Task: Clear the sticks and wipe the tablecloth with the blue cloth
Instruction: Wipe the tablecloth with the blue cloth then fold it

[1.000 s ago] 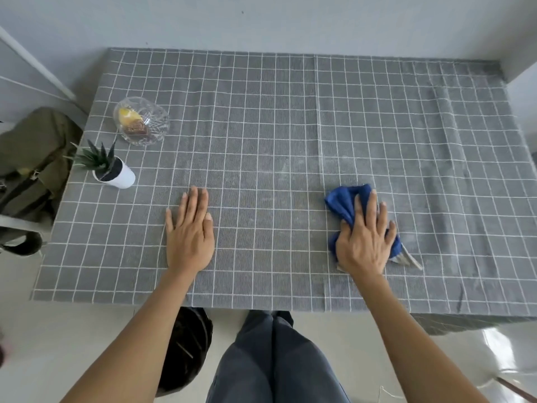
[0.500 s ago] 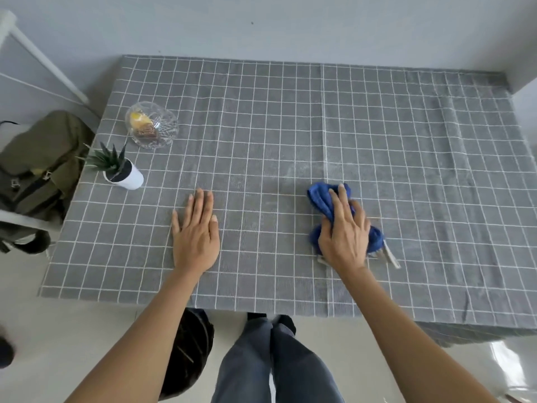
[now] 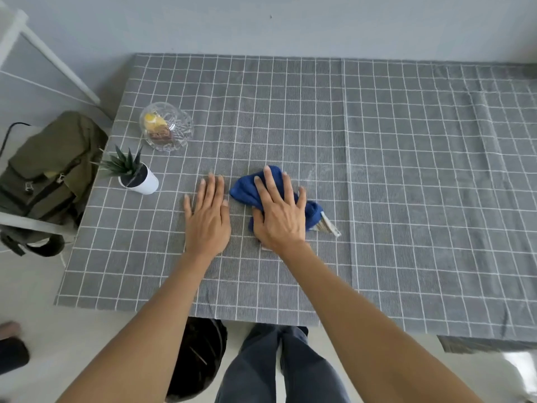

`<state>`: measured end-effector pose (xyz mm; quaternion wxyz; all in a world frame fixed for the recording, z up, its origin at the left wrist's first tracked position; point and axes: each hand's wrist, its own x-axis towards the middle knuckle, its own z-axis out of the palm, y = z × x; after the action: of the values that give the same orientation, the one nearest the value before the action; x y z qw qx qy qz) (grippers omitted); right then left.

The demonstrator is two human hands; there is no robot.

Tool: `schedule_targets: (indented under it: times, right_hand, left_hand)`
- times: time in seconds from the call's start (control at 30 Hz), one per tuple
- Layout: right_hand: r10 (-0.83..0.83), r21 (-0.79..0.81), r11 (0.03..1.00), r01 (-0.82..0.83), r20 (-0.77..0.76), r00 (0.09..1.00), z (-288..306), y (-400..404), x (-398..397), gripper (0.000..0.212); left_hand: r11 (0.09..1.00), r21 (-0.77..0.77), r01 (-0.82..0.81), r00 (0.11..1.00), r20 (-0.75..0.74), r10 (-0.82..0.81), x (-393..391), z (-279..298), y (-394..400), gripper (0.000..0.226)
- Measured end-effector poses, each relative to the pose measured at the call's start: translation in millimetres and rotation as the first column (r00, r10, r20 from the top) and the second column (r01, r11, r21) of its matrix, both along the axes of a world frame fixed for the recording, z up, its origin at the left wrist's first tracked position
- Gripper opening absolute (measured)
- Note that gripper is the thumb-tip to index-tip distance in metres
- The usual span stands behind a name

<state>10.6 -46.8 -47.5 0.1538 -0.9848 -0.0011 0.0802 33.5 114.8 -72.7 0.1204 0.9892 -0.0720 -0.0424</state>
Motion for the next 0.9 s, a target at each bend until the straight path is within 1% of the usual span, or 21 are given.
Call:
schedule_targets:
  times: [0.13, 0.27, 0.33, 0.4, 0.47, 0.57, 0.67, 0.8, 0.9]
  right_hand:
    - [-0.014, -0.034, 0.999, 0.015, 0.026, 1.000, -1.1, -4.9, 0.7, 0.060]
    - [-0.088, -0.025, 0.996, 0.091, 0.085, 0.992, -2.9, -10.6, -0.9, 0.050]
    - [-0.154, -0.036, 0.987, 0.157, 0.091, 0.984, -2.7, -25.5, -3.5, 0.049]
    - [-0.233, -0.082, 0.967, 0.241, 0.096, 0.968, -2.3, -54.6, -7.2, 0.050]
    - [-0.338, -0.132, 0.927, 0.351, 0.113, 0.934, -2.3, -93.5, -13.4, 0.049]
    - [-0.478, -0.164, 0.855, 0.492, 0.118, 0.870, -1.4, -138.3, -18.4, 0.049]
    - [-0.497, -0.155, 0.848, 0.506, 0.093, 0.862, -2.0, -146.7, -16.8, 0.050]
    - [-0.534, -0.026, 0.841, 0.540, 0.121, 0.837, 4.7, -133.8, -10.6, 0.047]
    - [-0.461, 0.004, 0.884, 0.467, 0.177, 0.870, 14.4, -103.9, 9.9, 0.047]
  left_hand:
    - [1.000, 0.029, 0.002, 1.000, 0.014, -0.002, -2.4, -0.9, 0.0, 0.053]
    - [1.000, 0.023, 0.011, 1.000, 0.007, -0.011, -1.5, -1.1, 1.2, 0.052]
    - [1.000, 0.025, 0.005, 1.000, -0.001, -0.005, -1.1, -1.9, 2.2, 0.053]
    - [1.000, 0.024, 0.000, 1.000, -0.007, 0.000, -0.3, -2.6, 2.5, 0.053]
    - [1.000, 0.022, -0.003, 1.000, -0.016, 0.004, -0.2, -2.8, 2.4, 0.053]
    - [0.999, 0.034, -0.010, 1.000, -0.024, 0.011, 0.5, -3.1, 2.3, 0.054]
    - [0.999, 0.034, -0.013, 0.999, -0.034, 0.014, 1.4, -2.5, 2.9, 0.054]
    - [0.999, -0.039, -0.032, 0.999, -0.038, 0.030, 7.6, 4.8, -3.3, 0.053]
    - [0.998, -0.058, 0.012, 1.000, 0.004, -0.012, 30.6, 7.7, -11.5, 0.054]
